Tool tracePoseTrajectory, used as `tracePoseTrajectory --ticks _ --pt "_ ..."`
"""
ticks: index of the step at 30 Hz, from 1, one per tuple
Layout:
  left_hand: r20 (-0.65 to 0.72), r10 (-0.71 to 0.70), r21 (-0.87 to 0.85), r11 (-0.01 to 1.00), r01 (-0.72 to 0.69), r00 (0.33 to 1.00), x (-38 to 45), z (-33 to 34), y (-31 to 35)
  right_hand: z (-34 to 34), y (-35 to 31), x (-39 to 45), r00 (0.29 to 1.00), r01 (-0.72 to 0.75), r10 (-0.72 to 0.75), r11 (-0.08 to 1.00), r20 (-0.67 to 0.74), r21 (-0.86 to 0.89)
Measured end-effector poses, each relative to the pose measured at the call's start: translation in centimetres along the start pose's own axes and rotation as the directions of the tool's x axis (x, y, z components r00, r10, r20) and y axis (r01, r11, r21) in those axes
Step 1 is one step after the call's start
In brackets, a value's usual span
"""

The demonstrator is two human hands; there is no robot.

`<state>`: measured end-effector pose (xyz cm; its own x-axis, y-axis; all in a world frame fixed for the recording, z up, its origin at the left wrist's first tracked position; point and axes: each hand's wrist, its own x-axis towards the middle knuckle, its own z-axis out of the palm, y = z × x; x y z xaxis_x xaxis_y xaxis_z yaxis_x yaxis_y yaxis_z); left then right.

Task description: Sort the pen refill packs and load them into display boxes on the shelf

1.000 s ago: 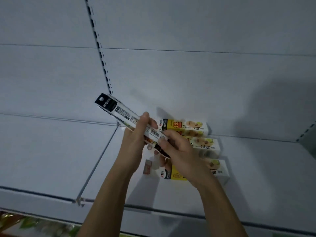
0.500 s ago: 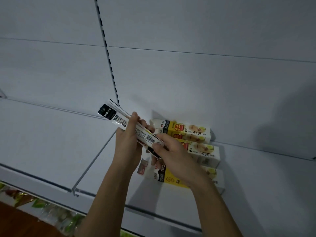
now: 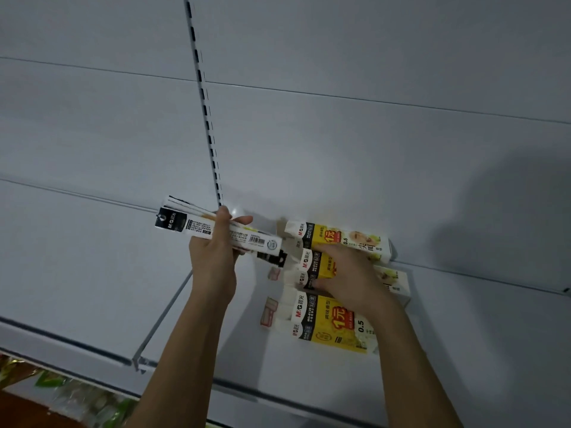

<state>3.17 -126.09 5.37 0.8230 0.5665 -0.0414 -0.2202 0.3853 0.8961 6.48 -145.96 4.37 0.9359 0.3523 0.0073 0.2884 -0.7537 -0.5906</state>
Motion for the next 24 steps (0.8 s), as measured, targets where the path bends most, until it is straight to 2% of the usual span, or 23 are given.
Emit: tracePoseTrajectory --ticks 3,6,10,15,22,24 --pt "0.091 0.051 -0.051 0.998 -0.047 0.995 0.0 0.8 1.9 -1.1 -0.7 -0.3 0.999 0.011 -0.002 0.977 -0.043 0.214" --pt "0.158 0.127 -0.112 0.988 -0.11 0.979 -0.3 2.4 4.4 -2.2 -1.5 -0.7 0.983 0.132 -0.059 0.884 -0.173 0.449" --pt "0.217 0.263 -0.048 0.965 -0.259 0.94 -1.1 4.1 6.6 -2.8 -2.3 -1.1 0.963 0.221 -0.07 0.762 -0.262 0.608" --pt "0.272 0.307 0.108 0.932 -0.347 0.912 -2.5 4.7 6.7 -2.5 -2.5 -2.0 0.977 0.182 -0.062 0.752 -0.206 0.633" --pt "0.26 0.274 0.095 0.947 -0.307 0.926 -3.7 5.0 7.9 -2.4 -2.6 -2.5 0.982 0.166 -0.077 0.786 -0.172 0.595" --pt "0.272 0.284 0.164 0.928 -0.335 0.92 -3.7 4.9 7.7 -2.4 -2.7 -2.5 0.982 0.162 -0.073 0.788 -0.172 0.594"
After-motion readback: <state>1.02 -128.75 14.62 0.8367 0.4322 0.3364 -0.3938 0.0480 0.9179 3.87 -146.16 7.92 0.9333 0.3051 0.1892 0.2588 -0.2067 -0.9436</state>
